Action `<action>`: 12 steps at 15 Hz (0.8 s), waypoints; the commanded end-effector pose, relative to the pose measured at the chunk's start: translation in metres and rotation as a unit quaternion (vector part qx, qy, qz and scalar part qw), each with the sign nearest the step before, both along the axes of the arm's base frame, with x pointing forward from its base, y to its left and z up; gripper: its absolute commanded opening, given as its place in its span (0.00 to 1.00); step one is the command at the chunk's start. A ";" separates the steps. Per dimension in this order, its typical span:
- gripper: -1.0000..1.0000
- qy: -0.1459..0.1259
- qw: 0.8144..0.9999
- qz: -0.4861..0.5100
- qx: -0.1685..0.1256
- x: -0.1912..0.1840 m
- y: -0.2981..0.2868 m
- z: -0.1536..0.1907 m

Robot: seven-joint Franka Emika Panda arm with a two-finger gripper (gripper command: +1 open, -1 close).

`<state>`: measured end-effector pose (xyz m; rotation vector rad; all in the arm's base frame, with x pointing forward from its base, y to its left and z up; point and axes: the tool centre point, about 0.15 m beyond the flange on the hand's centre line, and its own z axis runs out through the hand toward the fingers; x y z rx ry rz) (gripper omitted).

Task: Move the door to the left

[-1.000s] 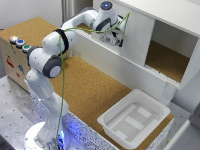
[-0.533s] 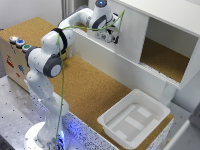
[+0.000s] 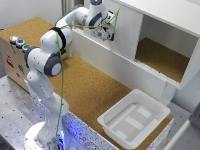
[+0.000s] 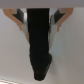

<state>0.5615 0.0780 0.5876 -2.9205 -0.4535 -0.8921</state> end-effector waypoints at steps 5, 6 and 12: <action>0.00 -0.014 0.999 -0.001 -0.036 -0.004 0.054 -0.019; 0.00 -0.016 0.999 0.001 -0.037 -0.004 0.059 -0.019; 0.00 -0.019 0.999 0.014 -0.035 -0.001 0.078 -0.017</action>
